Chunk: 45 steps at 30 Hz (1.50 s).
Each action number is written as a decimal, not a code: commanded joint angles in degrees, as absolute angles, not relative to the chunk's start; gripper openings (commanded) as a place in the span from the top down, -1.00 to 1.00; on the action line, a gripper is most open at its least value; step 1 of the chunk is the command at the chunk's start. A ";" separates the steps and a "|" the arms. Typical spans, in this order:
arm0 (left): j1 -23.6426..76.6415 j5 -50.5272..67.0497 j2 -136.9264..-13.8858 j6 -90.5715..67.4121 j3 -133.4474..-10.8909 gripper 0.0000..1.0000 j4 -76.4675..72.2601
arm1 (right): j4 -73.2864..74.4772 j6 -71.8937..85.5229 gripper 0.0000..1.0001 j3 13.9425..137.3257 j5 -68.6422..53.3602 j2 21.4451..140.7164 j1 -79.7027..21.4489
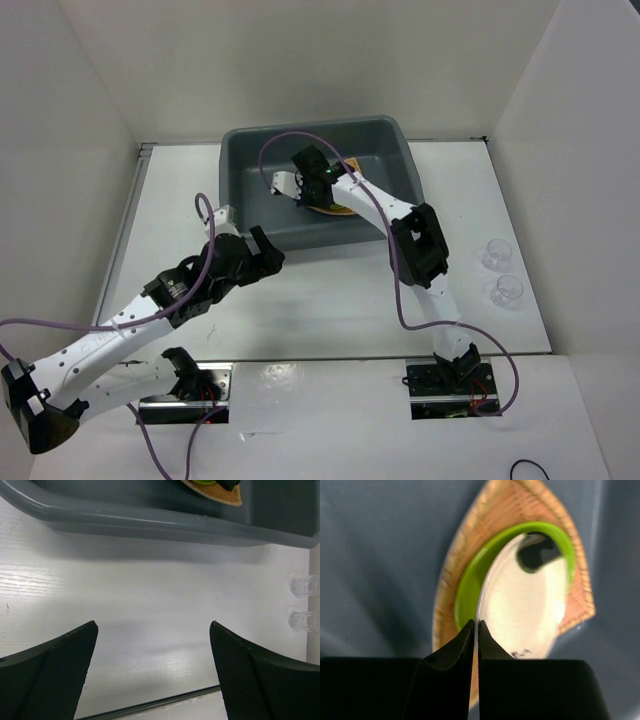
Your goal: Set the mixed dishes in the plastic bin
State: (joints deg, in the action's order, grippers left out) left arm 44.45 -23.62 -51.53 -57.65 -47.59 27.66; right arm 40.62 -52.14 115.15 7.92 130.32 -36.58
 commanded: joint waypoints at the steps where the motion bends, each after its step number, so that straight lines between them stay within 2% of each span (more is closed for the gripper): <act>1: 42.90 -23.47 -50.54 -57.75 -47.64 -0.97 27.60 | 37.18 -51.15 1.00 118.30 9.57 132.27 -37.27; 4: 42.28 -22.33 -50.54 -57.22 -47.11 -0.97 27.60 | 36.47 -49.93 0.98 118.30 10.28 132.28 -37.27; 5: 41.75 -22.32 -50.54 -57.22 -47.11 -0.97 27.60 | 36.47 -49.92 0.90 118.30 10.89 132.28 -37.87; 6: 41.23 -21.63 -50.54 -57.22 -46.59 -0.97 27.60 | 35.87 -49.92 0.72 118.30 10.90 131.41 -37.88; 7: 41.22 -21.62 -50.54 -56.61 -46.58 -0.97 27.60 | 35.86 -49.23 0.31 117.52 11.42 129.92 -38.58; 8: 40.70 -21.01 -50.54 -56.60 -46.58 -0.97 27.60 | 35.86 -48.35 0.02 116.47 11.43 129.03 -39.11; 10: 40.17 -21.01 -49.92 -56.08 -46.58 -0.97 27.60 | 34.46 -46.07 -0.44 114.97 14.83 126.84 -40.16; 11: 40.17 -20.48 -49.92 -56.07 -46.58 -0.97 28.21 | 33.84 -46.05 -0.89 112.79 15.98 124.22 -41.38; 13: 39.55 -20.48 -48.35 -56.07 -46.58 -0.97 28.74 | 31.57 -45.44 -0.92 110.14 18.27 121.13 -42.09; 16: 38.50 -20.48 -46.41 -55.55 -47.20 -0.97 30.84 | 29.28 -43.95 -0.47 104.87 24.41 116.12 -42.10; 17: 37.97 -20.48 -45.36 -54.94 -47.20 -0.97 31.37 | 27.96 -44.64 -0.20 99.98 26.61 113.06 -42.10; 20: 37.35 -20.48 -44.82 -54.40 -47.72 -0.97 31.99 | 27.42 -45.88 0.21 89.70 28.56 108.56 -42.10; 21: 36.57 -20.48 -44.82 -53.80 -47.72 -0.97 31.99 | 27.42 -45.88 0.44 87.56 28.56 106.20 -42.10; 23: 35.86 -19.25 -45.35 -53.26 -47.72 -0.97 31.99 | 27.42 -46.49 0.67 82.19 29.27 104.16 -42.10; 24: 35.34 -19.25 -45.35 -53.26 -47.72 -0.97 31.99 | 27.42 -46.49 0.91 80.87 29.27 102.58 -42.10; 25: 34.72 -18.46 -45.35 -52.74 -47.72 -0.97 31.99 | 28.20 -46.49 1.00 78.68 28.75 101.96 -42.10; 34: 32.52 -18.36 -43.25 -52.12 -48.25 -0.97 33.05 | 35.59 -41.84 1.00 71.64 20.49 96.69 -42.10; 45: 31.38 -17.84 -42.45 -52.12 -47.72 -0.97 34.10 | 45.52 -35.60 1.00 71.63 6.34 90.62 -42.63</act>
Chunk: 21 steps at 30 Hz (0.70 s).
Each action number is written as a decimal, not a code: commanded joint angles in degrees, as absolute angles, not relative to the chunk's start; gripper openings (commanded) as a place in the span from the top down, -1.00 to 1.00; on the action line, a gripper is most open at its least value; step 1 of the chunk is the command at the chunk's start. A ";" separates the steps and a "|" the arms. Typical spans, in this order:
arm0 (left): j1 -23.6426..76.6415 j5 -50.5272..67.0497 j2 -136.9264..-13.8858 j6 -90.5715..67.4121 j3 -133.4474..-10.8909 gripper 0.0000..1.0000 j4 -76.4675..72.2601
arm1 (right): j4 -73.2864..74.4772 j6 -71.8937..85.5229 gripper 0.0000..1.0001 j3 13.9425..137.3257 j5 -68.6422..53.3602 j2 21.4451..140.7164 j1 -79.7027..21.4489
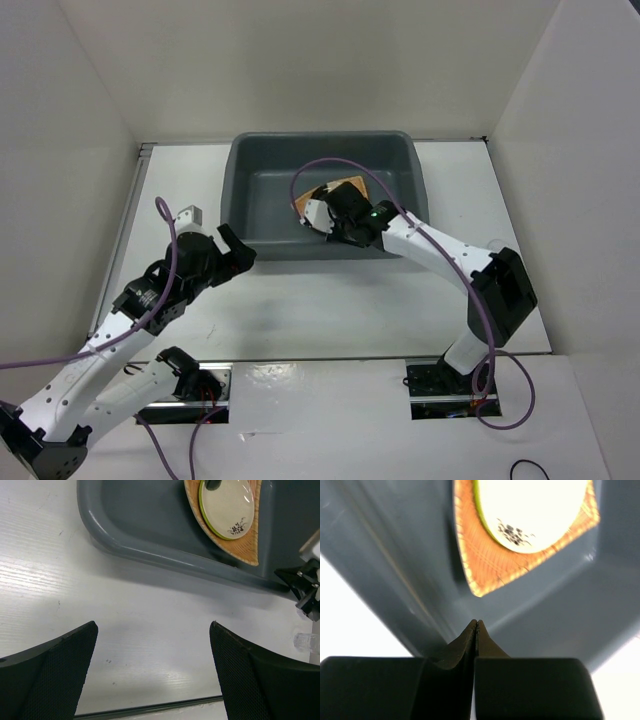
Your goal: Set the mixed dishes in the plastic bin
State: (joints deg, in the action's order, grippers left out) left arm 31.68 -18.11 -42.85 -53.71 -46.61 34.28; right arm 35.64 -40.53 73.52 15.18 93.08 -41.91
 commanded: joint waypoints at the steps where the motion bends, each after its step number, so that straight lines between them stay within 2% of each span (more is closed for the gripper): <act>1: 31.38 -17.84 -42.45 -52.12 -47.72 -0.97 34.10 | 46.31 -34.99 1.00 70.93 4.85 89.57 -42.63; 6: 30.85 -17.84 -41.31 -52.12 -47.72 -0.97 35.77 | 45.27 -31.74 1.00 68.64 4.56 85.96 -42.63; 12: 30.85 -18.37 -39.02 -52.12 -48.25 -0.97 37.53 | 42.80 -27.43 1.00 69.26 18.79 81.13 -42.63; 13: 30.85 -18.98 -38.15 -52.12 -48.77 -0.97 38.14 | 42.28 -27.42 0.95 69.78 21.77 81.12 -41.76; 14: 30.85 -18.98 -37.10 -52.12 -48.78 -0.97 38.14 | 42.28 -26.81 0.64 70.48 22.67 79.64 -40.18; 17: 30.85 -19.51 -34.90 -51.50 -49.48 -0.97 39.28 | 42.28 -26.81 0.15 73.73 21.28 77.53 -35.09; 21: 30.85 -20.12 -33.49 -50.27 -50.71 -0.97 41.21 | 43.41 -23.38 0.09 74.72 15.39 74.28 -21.49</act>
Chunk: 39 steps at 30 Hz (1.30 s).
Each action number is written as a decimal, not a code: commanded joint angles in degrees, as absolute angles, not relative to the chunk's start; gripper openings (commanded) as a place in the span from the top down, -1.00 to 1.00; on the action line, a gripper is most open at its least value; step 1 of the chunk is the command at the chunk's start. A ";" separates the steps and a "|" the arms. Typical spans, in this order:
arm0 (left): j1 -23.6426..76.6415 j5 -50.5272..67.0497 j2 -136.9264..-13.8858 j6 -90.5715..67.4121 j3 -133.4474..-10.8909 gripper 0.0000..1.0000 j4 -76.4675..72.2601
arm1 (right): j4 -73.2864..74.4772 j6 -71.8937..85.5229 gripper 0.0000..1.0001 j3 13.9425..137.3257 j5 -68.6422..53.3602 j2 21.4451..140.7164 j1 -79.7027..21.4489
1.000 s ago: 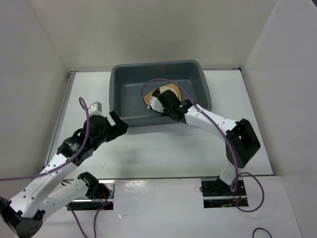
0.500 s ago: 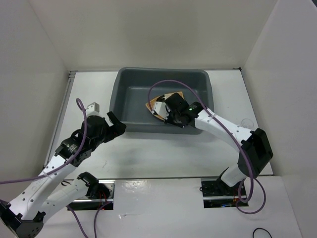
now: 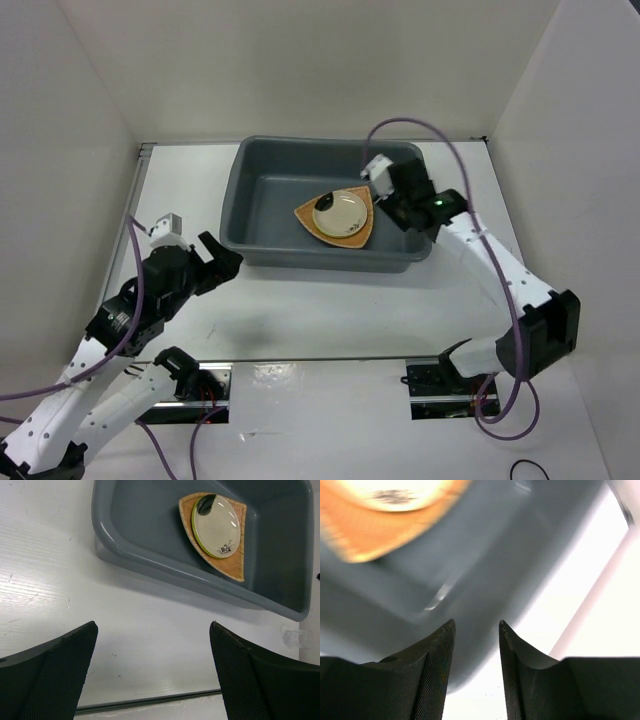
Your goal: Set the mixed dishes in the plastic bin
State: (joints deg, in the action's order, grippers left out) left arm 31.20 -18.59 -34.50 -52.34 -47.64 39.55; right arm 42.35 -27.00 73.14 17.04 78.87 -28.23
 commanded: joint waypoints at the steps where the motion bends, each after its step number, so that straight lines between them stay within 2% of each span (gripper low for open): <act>1: 30.85 -20.13 -34.44 -50.27 -52.11 -0.97 42.09 | 43.42 -22.77 0.05 73.14 15.38 72.88 -20.23; 2: 30.85 -20.91 -35.06 -49.40 -52.99 -1.00 42.97 | 43.42 -22.76 -0.07 71.38 15.38 69.82 -19.17; 5: 30.85 -20.92 -37.70 -47.82 -55.36 -1.00 45.09 | 43.42 -22.24 -0.24 64.18 16.44 66.28 -14.95; 7: 30.85 -19.17 -39.10 -46.24 -55.90 -1.00 45.62 | 43.42 -23.19 -0.33 61.35 13.90 64.95 -6.71; 12: 30.85 -14.95 -41.04 -42.99 -55.38 -1.00 43.25 | 46.23 -30.83 -0.38 63.45 -4.00 68.88 18.31; 15: 30.85 -12.22 -41.04 -40.62 -55.37 -1.00 42.71 | 46.93 -33.91 -0.38 63.46 -8.60 75.03 25.37; 21: 30.85 -9.58 -44.03 -35.16 -57.92 -1.00 44.47 | 41.84 -36.12 -0.36 60.30 -8.45 77.43 26.19; 28: 31.99 -7.13 -45.26 -34.01 -56.08 -1.00 41.13 | 40.52 -36.65 -0.23 63.36 -8.44 84.19 25.58; 39: 33.57 -9.76 -40.43 -35.86 -55.46 -1.00 41.13 | 37.00 -37.88 -0.15 64.51 -6.50 93.43 23.82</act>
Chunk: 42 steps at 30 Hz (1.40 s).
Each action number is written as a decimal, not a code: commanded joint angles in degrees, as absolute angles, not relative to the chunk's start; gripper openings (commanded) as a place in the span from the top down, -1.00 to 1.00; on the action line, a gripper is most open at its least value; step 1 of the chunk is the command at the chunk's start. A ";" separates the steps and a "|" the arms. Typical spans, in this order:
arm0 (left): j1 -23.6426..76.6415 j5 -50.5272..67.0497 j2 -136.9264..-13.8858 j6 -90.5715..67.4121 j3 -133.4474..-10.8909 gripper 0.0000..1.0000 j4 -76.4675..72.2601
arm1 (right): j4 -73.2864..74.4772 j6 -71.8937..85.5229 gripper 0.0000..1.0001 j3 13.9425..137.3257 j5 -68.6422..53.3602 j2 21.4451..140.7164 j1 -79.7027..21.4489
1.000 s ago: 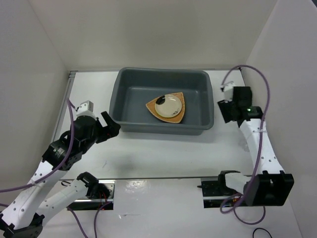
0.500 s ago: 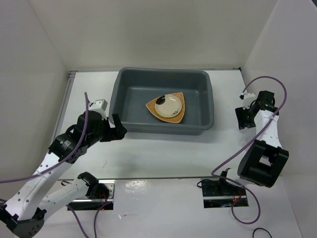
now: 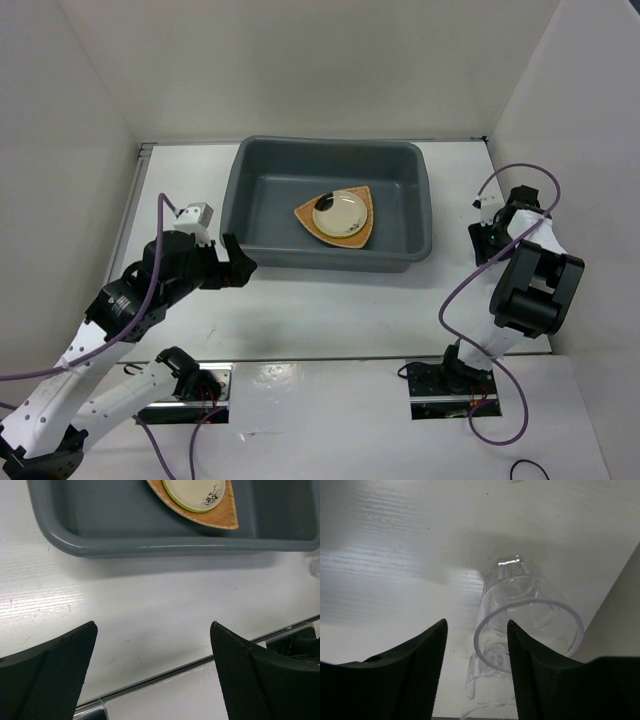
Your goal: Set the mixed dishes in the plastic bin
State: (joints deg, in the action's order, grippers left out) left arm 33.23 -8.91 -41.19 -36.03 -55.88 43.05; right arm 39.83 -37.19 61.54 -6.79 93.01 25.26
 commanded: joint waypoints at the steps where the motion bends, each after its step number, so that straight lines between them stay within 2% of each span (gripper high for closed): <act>1: 33.57 -9.76 -40.43 -35.86 -55.46 -1.00 41.13 | 37.00 -37.88 -0.10 64.51 -6.50 93.43 23.82; 2: 33.57 -9.76 -40.43 -35.86 -55.46 -1.00 41.13 | 37.00 -37.88 -0.05 64.51 -5.89 93.43 23.21; 3: 33.57 -10.28 -39.91 -35.86 -55.46 -1.00 41.13 | 37.00 -37.36 0.22 65.12 -5.37 93.43 22.68; 6: 33.57 -10.28 -39.90 -35.86 -54.94 -1.00 41.13 | 39.37 -37.35 0.84 66.87 -5.36 91.69 22.68; 8: 33.57 -10.28 -39.38 -35.86 -54.93 -1.00 40.61 | 40.86 -37.35 1.00 68.11 -5.36 88.96 22.68; 15: 33.57 -10.28 -37.44 -36.39 -54.93 -1.00 40.61 | 51.76 -45.96 1.00 79.96 0.34 73.16 11.53; 18: 33.57 -10.28 -36.92 -36.39 -54.40 -1.00 40.08 | 55.36 -44.31 1.00 87.35 5.33 69.36 -1.45; 19: 33.57 -10.28 -36.91 -36.39 -54.40 -1.00 40.08 | 55.37 -43.25 1.00 90.15 7.88 69.35 -10.63; 20: 33.57 -10.89 -36.91 -36.39 -54.40 -1.00 40.08 | 55.37 -42.20 1.00 91.39 10.78 69.35 -15.07; 22: 33.57 -10.90 -36.91 -36.39 -54.40 -1.00 40.08 | 57.91 -39.73 1.00 94.82 17.30 74.95 -23.60; 31: 33.57 -11.43 -33.66 -36.91 -53.88 -1.00 40.08 | 60.21 -36.21 1.00 105.28 14.07 99.90 -24.52; 42: 34.10 -11.43 -34.72 -36.91 -53.88 -1.00 40.08 | 52.66 -35.07 1.00 110.13 11.26 116.45 -22.41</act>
